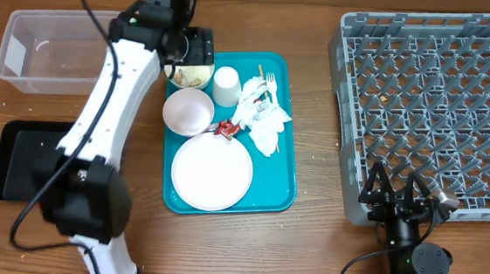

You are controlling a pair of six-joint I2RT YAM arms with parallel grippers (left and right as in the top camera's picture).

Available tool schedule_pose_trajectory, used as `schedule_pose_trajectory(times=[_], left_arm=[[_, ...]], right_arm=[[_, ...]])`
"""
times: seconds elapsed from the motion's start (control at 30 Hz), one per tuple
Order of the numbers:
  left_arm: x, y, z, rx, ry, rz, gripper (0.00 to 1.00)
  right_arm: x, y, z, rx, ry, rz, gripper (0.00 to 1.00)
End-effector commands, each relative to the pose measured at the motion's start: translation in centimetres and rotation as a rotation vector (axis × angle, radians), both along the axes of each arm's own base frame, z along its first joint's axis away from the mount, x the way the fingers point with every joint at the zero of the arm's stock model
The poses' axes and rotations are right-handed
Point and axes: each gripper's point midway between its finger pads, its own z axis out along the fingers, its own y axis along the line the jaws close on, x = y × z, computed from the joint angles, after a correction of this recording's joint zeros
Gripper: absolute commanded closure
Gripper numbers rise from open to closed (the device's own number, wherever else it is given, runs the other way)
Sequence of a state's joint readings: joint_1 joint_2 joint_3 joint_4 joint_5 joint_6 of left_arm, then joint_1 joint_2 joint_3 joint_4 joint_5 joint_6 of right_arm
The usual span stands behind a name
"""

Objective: Sort waste into correct bins and load items into the dishwasher rack
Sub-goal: 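Return the emptied bowl to the teal tray with the left gripper, then grasp the second bowl of rice with the left gripper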

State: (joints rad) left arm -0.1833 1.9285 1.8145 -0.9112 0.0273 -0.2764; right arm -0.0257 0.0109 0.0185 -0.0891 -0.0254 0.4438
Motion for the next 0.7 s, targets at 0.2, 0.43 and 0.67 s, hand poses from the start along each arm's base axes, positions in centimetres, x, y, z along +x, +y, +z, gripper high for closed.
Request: schedule_pose_trajectory(times=[0.2, 0.43, 0.67], left_arm=[[2.5, -2.3, -8.4, 0.027, 0.148, -0.068, 0.14], [4.5, -2.4, -9.2, 0.014, 0.096, -0.032, 0.18], [5.4, -2.6, -11.6, 0.002, 0.102, -0.006, 0.19]], right_arm=[[0.0, -0.2, -0.2, -0.006, -0.005, -0.012, 0.0], [0.0, -0.2, -0.2, -0.006, -0.005, -0.012, 0.0], [0.0, -0.2, -0.2, -0.006, -0.005, -0.012, 0.0]])
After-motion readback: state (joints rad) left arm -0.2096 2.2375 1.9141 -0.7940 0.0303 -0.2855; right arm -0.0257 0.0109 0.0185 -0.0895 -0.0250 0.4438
